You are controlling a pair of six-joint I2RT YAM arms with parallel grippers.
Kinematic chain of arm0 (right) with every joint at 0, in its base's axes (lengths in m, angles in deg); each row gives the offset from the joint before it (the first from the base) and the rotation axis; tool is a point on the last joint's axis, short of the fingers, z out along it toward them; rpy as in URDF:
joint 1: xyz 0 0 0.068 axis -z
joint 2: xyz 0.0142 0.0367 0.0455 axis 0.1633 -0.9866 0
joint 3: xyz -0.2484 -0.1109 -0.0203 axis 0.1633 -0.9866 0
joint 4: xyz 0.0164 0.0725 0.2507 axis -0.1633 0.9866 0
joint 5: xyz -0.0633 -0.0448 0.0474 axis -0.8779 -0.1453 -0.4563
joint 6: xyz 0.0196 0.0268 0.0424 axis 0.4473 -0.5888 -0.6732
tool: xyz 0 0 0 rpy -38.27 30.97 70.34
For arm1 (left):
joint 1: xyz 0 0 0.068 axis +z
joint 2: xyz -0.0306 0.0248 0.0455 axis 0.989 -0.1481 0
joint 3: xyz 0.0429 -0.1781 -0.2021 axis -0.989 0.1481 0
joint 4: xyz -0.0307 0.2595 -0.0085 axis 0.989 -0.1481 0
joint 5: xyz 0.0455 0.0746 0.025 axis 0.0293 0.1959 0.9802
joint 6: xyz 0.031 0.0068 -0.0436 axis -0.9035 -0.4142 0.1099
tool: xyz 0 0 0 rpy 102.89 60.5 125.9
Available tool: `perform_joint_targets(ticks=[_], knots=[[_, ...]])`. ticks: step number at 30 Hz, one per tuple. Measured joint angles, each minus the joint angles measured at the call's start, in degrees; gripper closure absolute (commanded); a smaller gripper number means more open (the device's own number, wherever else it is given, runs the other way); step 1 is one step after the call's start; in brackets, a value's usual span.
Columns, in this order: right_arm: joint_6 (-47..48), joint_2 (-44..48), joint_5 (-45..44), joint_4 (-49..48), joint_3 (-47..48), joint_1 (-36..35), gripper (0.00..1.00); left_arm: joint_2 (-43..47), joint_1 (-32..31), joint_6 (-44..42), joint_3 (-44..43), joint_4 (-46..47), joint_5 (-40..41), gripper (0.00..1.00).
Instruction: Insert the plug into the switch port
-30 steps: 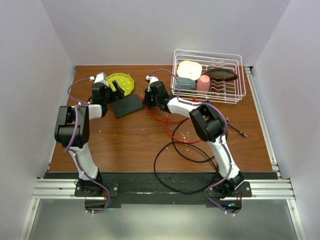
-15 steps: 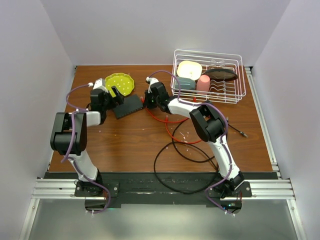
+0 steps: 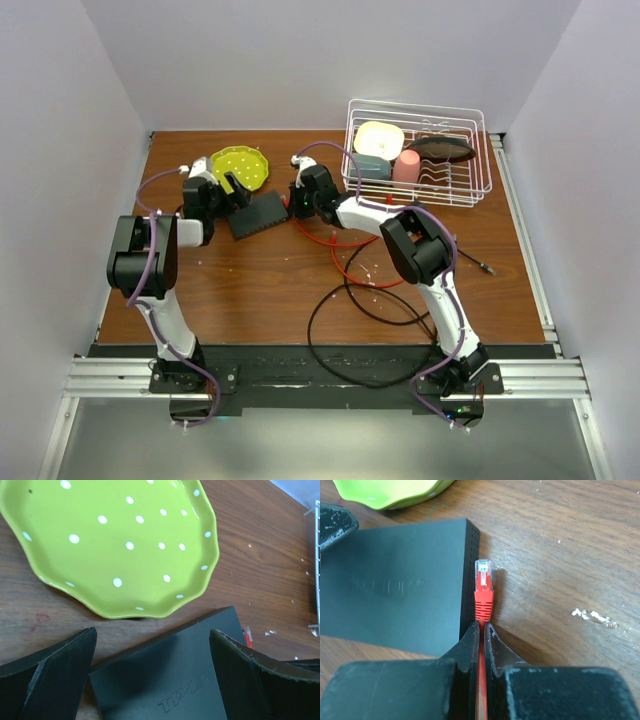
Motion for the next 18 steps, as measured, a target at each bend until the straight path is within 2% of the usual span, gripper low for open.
perform_joint_targets(ticks=[7,14,18], knots=[[2.5,1.7,-0.5,1.4,-1.9,-1.2,1.0,2.6,0.0,1.2,5.7,2.0,-4.2,0.01],[4.3,5.4,-2.0,3.3,-6.2,-3.7,1.0,12.4,-0.7,3.1,17.4,2.3,-5.8,0.04],[4.9,7.1,-3.7,3.5,-8.5,-5.1,1.0,19.1,-1.3,4.0,22.4,-1.0,-5.8,0.03]])
